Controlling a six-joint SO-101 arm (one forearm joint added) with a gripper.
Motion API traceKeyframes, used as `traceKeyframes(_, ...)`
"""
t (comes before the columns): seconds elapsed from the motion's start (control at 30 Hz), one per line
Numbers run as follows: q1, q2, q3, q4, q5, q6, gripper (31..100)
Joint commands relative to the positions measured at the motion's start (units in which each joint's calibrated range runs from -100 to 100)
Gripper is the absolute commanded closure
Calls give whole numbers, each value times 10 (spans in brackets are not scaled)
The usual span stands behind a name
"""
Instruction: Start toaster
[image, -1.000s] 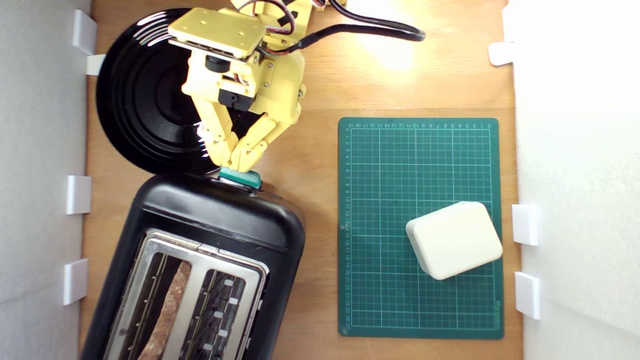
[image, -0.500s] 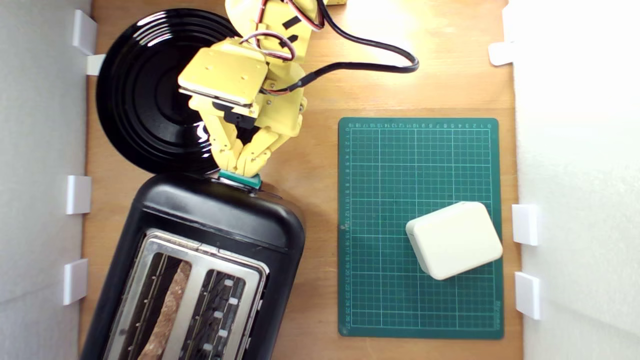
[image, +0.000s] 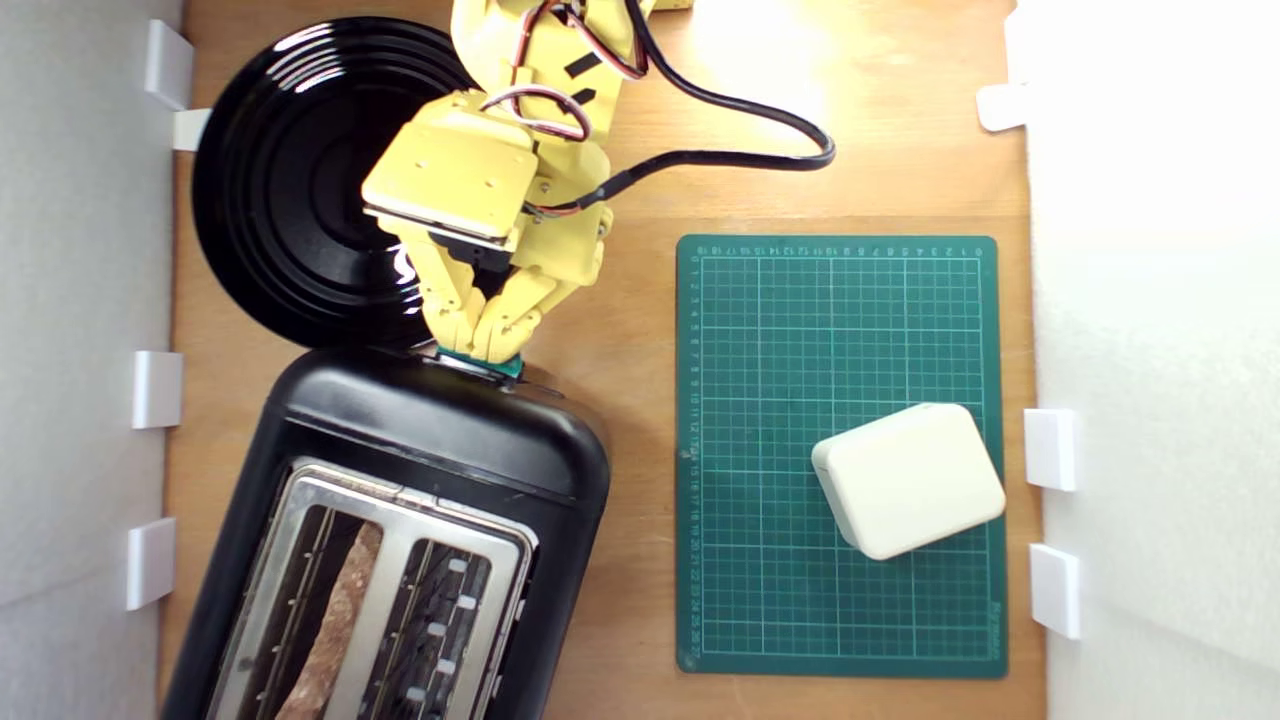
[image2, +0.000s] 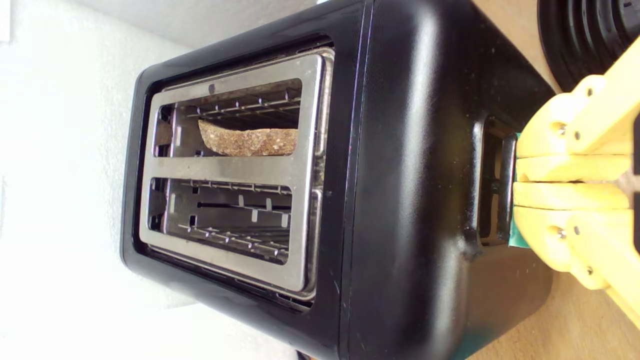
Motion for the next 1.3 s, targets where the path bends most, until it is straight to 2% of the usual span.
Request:
traceKeyframes(0.0,5,7,-22,0,-2,-4,989)
traceKeyframes(0.1,5,19,-23,2,-2,-18,989)
traceKeyframes(0.17,4,28,-20,21,-1,-27,989)
traceKeyframes(0.33,4,37,-19,34,-1,-34,989)
traceKeyframes(1.27,2,109,28,24,-3,-47,989)
